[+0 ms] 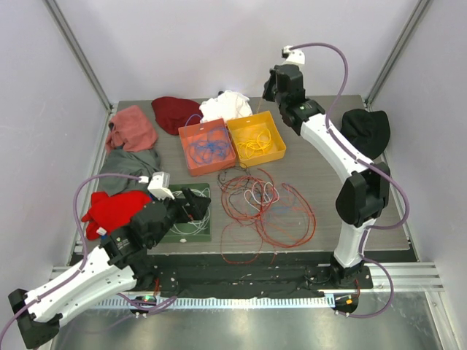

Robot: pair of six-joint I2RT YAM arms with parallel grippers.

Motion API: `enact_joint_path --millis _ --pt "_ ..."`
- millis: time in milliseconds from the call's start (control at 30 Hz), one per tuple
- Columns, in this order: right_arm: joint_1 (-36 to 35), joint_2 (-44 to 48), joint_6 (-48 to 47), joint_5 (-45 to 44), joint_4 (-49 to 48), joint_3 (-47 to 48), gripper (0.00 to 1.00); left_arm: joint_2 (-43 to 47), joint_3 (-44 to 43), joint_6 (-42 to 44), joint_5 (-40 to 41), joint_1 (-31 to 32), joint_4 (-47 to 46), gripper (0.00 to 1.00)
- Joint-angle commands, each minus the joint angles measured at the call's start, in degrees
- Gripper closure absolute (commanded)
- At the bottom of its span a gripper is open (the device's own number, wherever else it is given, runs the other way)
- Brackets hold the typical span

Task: Untangle the cables

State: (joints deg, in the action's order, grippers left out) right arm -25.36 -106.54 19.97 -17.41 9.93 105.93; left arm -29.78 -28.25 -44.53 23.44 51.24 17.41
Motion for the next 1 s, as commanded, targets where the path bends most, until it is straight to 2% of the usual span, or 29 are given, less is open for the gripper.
enact_joint_path --millis 0,200,333,433,467,567,767,867,967 --pt "0.1 0.6 2.0 0.3 -4.5 -4.5 0.99 -0.4 -0.7 1.1 1.3 -0.1 -2.7 0.00" --pt "0.2 1.4 3.0 0.9 -6.9 -9.9 0.99 -1.2 -0.5 1.1 0.9 -0.1 -3.4 0.00" --pt "0.3 -1.5 2.4 1.4 -5.3 -9.7 0.99 -1.9 -0.3 0.6 0.2 -0.1 -3.9 0.00" --pt "0.7 -4.5 2.9 1.4 -3.4 -9.1 0.77 -1.8 -0.3 0.3 0.0 -0.1 -3.5 0.00" --pt "0.9 -5.2 3.2 1.1 -3.0 -9.2 0.66 -1.7 -0.4 0.4 0.1 -0.1 -3.3 0.00" --pt "0.9 -5.3 4.0 0.0 -1.9 -9.2 0.54 -1.1 -0.6 0.5 0.6 -0.1 -2.8 0.00" --pt "0.8 0.1 5.6 -1.2 -1.1 -9.5 0.48 -1.6 -1.3 1.1 1.0 -0.1 -2.6 0.00" --pt "0.6 7.1 7.5 0.6 -2.7 -14.0 0.48 -2.4 -1.9 0.9 1.2 0.0 -2.0 0.00" --pt "-0.8 16.6 8.2 2.7 -7.0 -23.7 0.48 -3.9 -2.8 -0.5 2.7 -0.1 -0.5 0.00"
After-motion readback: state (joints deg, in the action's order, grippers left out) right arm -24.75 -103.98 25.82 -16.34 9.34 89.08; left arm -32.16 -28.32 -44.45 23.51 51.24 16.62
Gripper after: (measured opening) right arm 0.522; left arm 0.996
